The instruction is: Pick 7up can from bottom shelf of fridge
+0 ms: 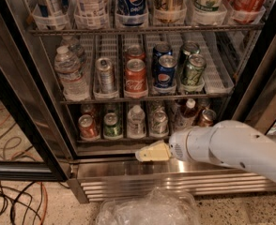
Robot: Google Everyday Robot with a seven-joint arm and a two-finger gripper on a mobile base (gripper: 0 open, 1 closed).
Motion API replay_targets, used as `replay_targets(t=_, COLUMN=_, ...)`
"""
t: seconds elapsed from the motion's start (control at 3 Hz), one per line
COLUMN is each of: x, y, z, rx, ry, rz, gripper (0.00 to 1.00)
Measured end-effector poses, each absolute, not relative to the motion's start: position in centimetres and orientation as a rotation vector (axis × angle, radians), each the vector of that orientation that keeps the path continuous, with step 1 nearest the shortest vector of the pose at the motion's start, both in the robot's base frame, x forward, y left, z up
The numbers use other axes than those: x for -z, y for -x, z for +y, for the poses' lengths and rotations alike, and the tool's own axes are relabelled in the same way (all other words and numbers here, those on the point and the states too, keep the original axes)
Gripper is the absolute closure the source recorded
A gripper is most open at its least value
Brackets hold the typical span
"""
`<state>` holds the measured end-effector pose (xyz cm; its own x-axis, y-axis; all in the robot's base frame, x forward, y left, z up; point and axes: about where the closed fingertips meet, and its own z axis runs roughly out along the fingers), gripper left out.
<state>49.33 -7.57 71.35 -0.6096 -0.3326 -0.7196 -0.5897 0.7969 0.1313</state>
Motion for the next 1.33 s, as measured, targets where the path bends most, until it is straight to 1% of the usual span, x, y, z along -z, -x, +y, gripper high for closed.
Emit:
replay_targets(t=0.33, x=-66.8, y=-49.7, z=-7.2, rx=-0.436, ry=0.619, rz=2.278, gripper=0.0)
replay_targets(t=1.0, x=-58.5, y=-49.1, z=-8.6, rx=-0.34, ry=0.442, rz=2.351, gripper=0.0)
replay_targets(t=1.33, x=-59.3, y=-50.5, z=-8.1, rx=-0.32, ry=0.405, rz=2.303, gripper=0.0)
